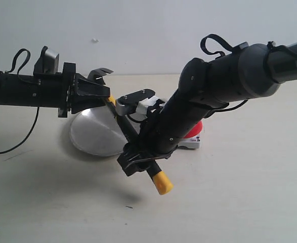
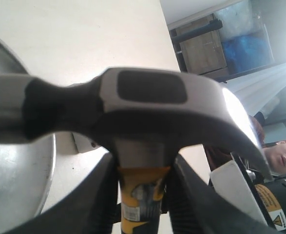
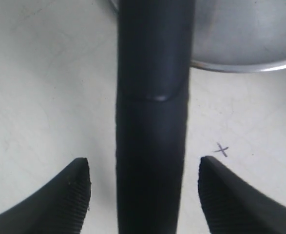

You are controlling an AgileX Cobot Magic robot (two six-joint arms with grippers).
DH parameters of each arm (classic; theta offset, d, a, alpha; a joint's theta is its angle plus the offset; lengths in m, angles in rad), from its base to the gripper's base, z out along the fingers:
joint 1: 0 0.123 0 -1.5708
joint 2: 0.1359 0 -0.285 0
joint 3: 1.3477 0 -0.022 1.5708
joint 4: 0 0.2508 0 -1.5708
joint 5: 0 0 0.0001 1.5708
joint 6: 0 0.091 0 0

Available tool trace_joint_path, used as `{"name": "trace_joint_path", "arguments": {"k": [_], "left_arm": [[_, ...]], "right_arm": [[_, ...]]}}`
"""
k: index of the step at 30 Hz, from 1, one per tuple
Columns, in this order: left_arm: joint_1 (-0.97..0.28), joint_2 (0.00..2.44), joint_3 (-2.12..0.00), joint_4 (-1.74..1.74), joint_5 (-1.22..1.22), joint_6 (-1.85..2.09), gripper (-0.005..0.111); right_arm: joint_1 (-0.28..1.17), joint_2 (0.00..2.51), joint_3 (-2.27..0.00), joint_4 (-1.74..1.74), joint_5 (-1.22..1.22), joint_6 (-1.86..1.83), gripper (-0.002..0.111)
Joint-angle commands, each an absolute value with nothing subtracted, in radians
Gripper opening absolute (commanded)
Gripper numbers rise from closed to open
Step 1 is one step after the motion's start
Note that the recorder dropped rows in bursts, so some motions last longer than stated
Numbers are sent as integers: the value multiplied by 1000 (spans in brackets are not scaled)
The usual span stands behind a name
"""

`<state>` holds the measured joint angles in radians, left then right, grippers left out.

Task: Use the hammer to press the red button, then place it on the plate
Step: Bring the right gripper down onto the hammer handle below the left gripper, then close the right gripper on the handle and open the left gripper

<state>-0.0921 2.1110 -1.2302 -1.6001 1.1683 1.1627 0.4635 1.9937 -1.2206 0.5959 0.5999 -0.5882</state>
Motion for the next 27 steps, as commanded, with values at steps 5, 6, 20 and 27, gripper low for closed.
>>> {"name": "trace_joint_path", "arguments": {"k": [5,6,20,27], "left_arm": [[-90,2106,-1231,-1648,1221,1170,0],[-90,2106,-1231,-1648,1221,1170,0],[-90,2106,-1233,-1634,1221,1146,0],[-90,2106,-1233,-1609,1221,1147,40]], "right_arm": [[466,1991,-1226,557,609,-529,61],[466,1991,-1226,546,609,-519,61],[466,1994,-1214,513,619,-523,0],[466,1964,-1214,524,625,-529,0]]}}
